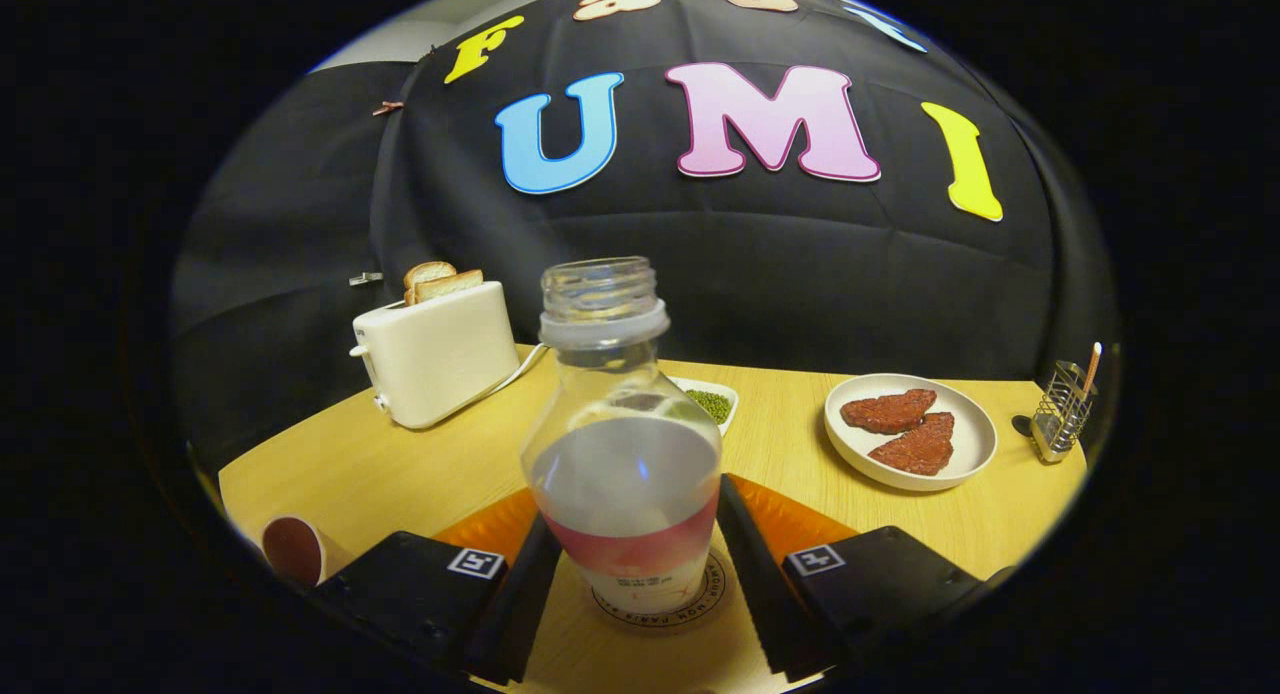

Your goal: Take the bottle from table, then pour the juice into the cup, finally place the bottle on the coaster

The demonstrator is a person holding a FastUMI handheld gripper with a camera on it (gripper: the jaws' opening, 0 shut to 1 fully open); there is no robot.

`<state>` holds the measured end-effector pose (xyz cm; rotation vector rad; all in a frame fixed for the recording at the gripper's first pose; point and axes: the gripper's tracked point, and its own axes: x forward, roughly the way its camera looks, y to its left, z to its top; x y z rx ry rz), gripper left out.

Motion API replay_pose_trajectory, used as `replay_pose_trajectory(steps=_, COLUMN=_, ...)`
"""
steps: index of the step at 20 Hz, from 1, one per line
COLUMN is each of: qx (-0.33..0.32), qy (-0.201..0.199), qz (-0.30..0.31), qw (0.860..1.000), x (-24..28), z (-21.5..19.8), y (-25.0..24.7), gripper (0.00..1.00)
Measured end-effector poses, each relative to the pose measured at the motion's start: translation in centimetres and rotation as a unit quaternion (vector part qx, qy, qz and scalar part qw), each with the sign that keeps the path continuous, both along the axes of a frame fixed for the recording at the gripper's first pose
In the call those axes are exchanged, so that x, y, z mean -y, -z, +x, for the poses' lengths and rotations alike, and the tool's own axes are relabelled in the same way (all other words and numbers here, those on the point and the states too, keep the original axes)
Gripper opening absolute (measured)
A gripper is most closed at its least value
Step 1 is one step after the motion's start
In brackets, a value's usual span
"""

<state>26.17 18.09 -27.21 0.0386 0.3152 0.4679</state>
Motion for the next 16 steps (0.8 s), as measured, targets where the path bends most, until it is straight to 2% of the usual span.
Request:
replay_pose_trajectory(steps=1, qx=-0.003, qy=0.004, qz=-0.001, qw=1.000, x=0.2, z=0.0, y=0.1, gripper=0.97)
replay_pose_trajectory(steps=2, qx=-0.007, qy=0.005, qz=0.000, qw=1.000, x=0.4, z=-0.1, y=-0.1, gripper=1.00)
replay_pose_trajectory(steps=8, qx=-0.018, qy=-0.008, qz=-0.002, qw=1.000, x=1.4, z=-2.6, y=-2.1, gripper=0.99)
replay_pose_trajectory(steps=11, qx=-0.003, qy=-0.018, qz=-0.010, qw=1.000, x=2.2, z=-4.4, y=-4.5, gripper=0.99)
replay_pose_trajectory(steps=16, qx=-0.002, qy=-0.018, qz=0.017, qw=1.000, x=4.6, z=-8.4, y=-9.9, gripper=0.99)
